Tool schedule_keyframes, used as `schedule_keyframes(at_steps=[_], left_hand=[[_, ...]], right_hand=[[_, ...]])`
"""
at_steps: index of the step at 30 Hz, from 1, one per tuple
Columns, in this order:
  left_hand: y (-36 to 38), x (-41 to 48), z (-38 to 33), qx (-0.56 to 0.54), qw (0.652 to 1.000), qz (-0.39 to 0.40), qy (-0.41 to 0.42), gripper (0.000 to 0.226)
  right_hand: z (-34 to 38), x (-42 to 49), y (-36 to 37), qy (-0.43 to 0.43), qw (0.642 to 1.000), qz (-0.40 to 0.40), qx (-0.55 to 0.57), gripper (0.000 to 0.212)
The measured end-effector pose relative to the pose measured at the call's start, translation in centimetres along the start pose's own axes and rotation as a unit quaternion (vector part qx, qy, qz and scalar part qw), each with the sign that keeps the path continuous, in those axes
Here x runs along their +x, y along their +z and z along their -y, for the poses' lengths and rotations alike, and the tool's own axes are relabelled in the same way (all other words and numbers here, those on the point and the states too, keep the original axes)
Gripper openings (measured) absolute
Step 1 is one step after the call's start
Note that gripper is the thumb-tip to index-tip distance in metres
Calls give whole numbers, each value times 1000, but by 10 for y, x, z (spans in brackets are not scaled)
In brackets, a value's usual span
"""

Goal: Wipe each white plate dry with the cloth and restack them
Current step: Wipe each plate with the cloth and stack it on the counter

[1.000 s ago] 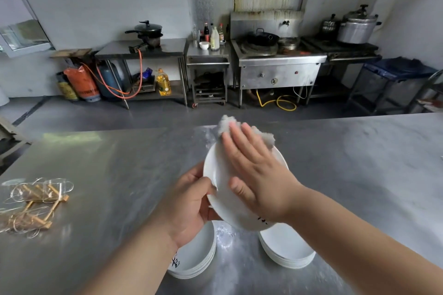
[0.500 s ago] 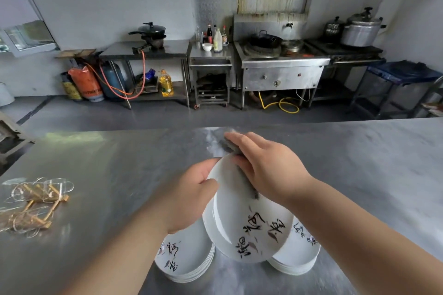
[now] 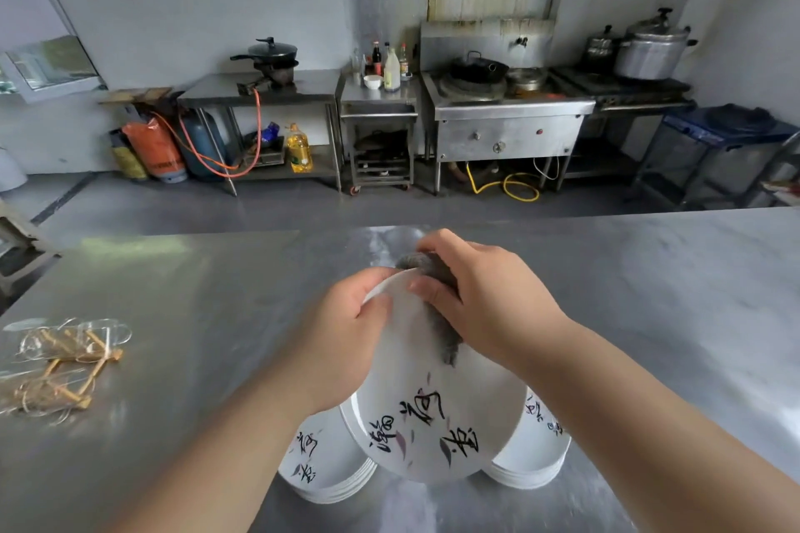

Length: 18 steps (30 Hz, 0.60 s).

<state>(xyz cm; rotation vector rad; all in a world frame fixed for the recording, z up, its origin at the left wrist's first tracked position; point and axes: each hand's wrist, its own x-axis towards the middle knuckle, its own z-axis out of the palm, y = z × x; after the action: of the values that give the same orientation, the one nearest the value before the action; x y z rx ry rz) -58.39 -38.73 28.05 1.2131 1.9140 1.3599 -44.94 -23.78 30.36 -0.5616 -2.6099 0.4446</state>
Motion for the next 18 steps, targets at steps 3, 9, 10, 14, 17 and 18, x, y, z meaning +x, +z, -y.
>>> schedule_keyframes(at_steps=[3,9,10,14,17,18], left_hand=[[-6,-3,8,10,995,-104,-2,42],[-2,-4,20,9,988,-151,-25,43],[1,-4,18,17,991,-132,-13,42],[3,0,15,-25,978,-207,3,43],[9,-4,15,-63,962,-264,-10,43],[14,-7,15,-65,966,-251,-19,41]], right_hand=[[-19,-12,2,113,988,-34,103,33],[-21,-28,14,158,974,-32,162,51],[-21,-21,8,132,979,-48,145,49],[-19,-9,3,155,968,-96,172,25],[-20,-29,27,239,936,-107,235,5],[-23,-35,33,248,933,-106,238,6]])
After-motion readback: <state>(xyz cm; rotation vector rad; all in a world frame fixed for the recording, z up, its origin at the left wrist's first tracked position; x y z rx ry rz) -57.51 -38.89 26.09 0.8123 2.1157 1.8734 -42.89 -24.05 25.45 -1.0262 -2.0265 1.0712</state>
